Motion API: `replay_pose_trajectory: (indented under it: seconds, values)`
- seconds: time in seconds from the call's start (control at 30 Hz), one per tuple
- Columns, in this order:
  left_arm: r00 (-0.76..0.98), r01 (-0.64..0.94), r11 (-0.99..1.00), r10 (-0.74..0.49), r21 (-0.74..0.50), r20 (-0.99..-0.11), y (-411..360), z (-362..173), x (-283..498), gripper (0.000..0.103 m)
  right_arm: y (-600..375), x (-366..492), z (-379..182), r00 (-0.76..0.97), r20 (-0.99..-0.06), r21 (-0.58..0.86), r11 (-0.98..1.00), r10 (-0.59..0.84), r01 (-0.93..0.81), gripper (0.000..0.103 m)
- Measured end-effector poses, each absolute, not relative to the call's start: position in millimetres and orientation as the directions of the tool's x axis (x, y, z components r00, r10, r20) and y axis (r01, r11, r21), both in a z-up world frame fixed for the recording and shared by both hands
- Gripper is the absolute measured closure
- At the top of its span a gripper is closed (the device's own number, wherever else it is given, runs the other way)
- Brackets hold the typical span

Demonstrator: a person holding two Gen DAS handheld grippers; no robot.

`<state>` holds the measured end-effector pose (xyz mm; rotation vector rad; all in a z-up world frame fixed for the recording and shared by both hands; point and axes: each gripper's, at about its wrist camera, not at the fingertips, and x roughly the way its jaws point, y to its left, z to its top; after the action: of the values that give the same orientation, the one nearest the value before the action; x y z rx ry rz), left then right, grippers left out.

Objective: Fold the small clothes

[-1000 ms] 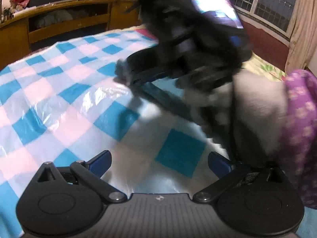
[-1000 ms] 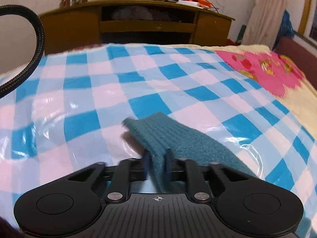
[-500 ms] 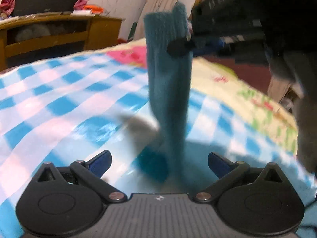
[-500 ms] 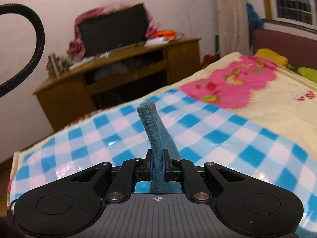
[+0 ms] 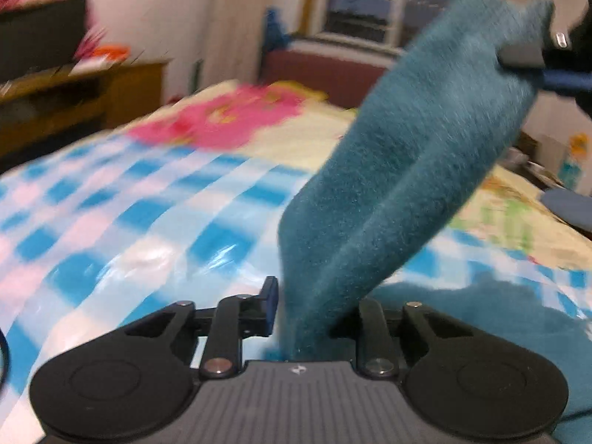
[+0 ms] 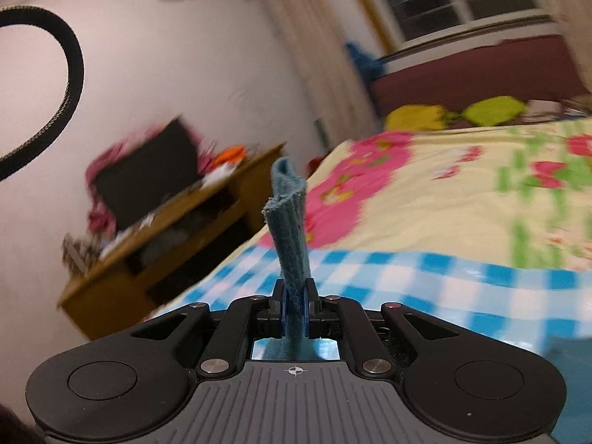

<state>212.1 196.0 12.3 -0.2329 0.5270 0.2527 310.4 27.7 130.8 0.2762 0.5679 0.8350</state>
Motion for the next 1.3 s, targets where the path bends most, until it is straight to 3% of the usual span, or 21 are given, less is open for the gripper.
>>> replay_pose_trajectory:
  seconds: [0.13,0.27,0.47,0.57,0.87,0.9,1.0,1.23,1.3]
  values:
    - [0.869,-0.181,0.979,0.112,-0.099,-0.481,149,24,216,0.073,-54,299,127,0.633,-0.304,0.504,0.684,0.712,-0.528,0.096]
    - [0.868,-0.076,0.996,0.047,-0.038,-0.494,99,16,230,0.073,-128,278,99,0.726,-0.293,0.552,0.73,0.622,-0.403,0.096]
    - [0.8,0.04,0.992,0.042,0.123,-0.599,33,-32,237,0.072,-195,285,14,0.754,-0.48,0.541,0.828,0.449,-0.149,0.096]
    - [0.796,0.061,0.98,0.068,0.192,-0.601,25,-43,229,0.071,-208,298,-25,0.685,-0.569,0.58,0.813,0.455,-0.058,0.094]
    - [0.788,0.074,0.982,0.05,0.176,-0.614,27,-36,232,0.068,-226,313,-36,0.687,-0.566,0.662,0.748,0.455,0.05,0.076]
    - [0.787,0.076,0.98,0.054,0.184,-0.615,28,-38,235,0.068,-231,316,-41,0.677,-0.578,0.676,0.732,0.455,0.084,0.076]
    - [0.783,0.078,0.981,0.05,0.178,-0.62,29,-37,233,0.067,-235,323,-48,0.667,-0.586,0.686,0.719,0.46,0.106,0.092]
    - [0.812,0.097,0.992,-0.034,0.077,-0.582,37,-16,218,0.062,-243,315,0,0.762,-0.422,0.721,0.691,0.492,-0.047,0.094]
    - [0.8,0.12,0.99,-0.052,0.075,-0.597,36,-20,213,0.061,-241,316,-3,0.763,-0.459,0.671,0.74,0.454,-0.037,0.094]
